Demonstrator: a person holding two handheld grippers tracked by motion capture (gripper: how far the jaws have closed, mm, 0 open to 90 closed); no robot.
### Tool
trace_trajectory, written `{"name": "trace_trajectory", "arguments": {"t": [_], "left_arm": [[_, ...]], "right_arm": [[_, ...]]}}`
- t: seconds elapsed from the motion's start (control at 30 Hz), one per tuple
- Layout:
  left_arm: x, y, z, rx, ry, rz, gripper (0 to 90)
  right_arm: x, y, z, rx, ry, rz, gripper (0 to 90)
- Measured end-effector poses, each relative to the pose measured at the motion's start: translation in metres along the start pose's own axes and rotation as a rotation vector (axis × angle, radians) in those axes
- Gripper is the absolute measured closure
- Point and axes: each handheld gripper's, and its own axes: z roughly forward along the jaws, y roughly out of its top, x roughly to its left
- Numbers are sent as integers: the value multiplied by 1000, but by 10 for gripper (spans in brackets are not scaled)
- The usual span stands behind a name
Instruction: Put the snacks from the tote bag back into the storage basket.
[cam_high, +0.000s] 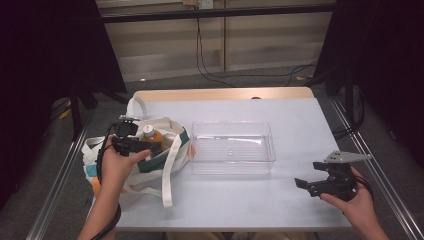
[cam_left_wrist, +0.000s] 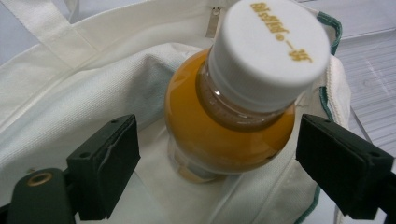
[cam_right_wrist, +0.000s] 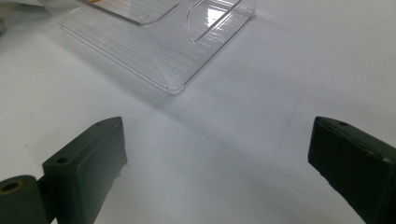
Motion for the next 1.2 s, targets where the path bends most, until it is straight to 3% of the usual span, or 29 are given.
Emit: {"name": "trace_trajectory", "arguments": {"t": [0.2, 0.27, 0.47, 0.67, 1.2], "left_arm": [[-2, 7, 3, 39, 21, 5, 159], [-3, 8, 5, 33, 30, -14, 161], [-3, 11, 9, 75, 33, -19, 166], [-3, 14, 15, 105, 44, -50, 177], [-7, 24, 19, 175, 74, -36, 180]], "right_arm": [[-1, -1, -1, 3, 1, 7, 42], [-2, -1, -1, 4, 0, 7, 42], [-2, -2, -1, 1, -1, 4, 44], [-2, -3, -2, 6, 0, 10, 44], [-3, -4, -1, 23, 7, 9, 44]]}}
